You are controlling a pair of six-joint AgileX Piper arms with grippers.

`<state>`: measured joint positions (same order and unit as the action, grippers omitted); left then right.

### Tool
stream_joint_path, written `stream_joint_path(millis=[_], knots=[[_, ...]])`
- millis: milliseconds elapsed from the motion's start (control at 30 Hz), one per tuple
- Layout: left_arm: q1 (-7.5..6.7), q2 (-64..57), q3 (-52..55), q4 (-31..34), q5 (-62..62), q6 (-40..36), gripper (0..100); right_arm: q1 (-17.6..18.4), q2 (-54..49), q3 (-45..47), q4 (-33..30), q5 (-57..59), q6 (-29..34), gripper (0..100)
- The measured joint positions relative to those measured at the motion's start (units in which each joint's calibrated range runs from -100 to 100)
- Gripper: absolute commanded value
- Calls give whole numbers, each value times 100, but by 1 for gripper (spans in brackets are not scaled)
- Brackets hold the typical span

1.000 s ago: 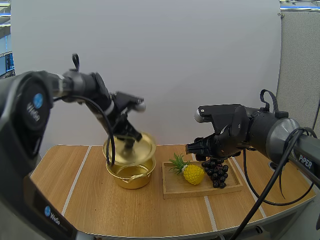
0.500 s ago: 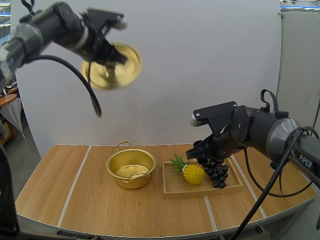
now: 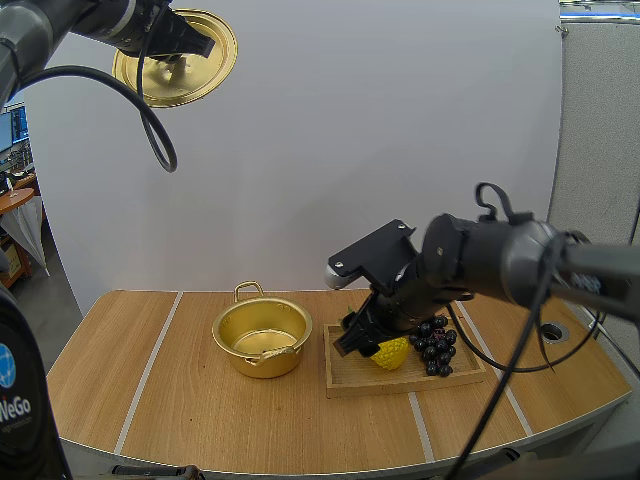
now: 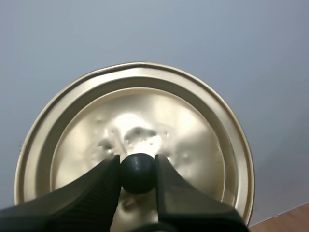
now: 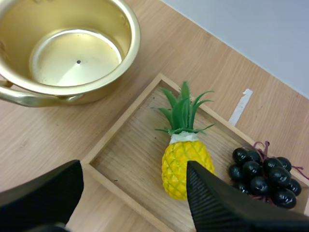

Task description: Open the pot, put the pineapple inside, and close it

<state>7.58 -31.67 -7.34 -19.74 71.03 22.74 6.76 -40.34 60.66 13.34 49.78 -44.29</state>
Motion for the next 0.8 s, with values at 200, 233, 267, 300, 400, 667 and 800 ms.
stream_joint_path(millis=[200,233,267,300,400,667,800], knots=[[9,80,0,0,149,0,0,30,895,-913,-140,492,247,100],[9,96,0,0,170,0,0,30,1062,-1147,-193,619,298,100],[9,111,0,0,188,0,0,30,1176,-1251,-225,734,349,100],[9,145,0,0,201,-3,0,30,1472,-1747,-350,1142,488,100],[9,200,0,0,274,-11,0,-161,2101,-2387,-427,1946,554,100],[9,350,0,0,430,-11,0,-618,2597,-2464,-351,2446,156,100],[9,455,0,0,430,-11,0,-673,2627,-2487,-109,2645,-150,100]])
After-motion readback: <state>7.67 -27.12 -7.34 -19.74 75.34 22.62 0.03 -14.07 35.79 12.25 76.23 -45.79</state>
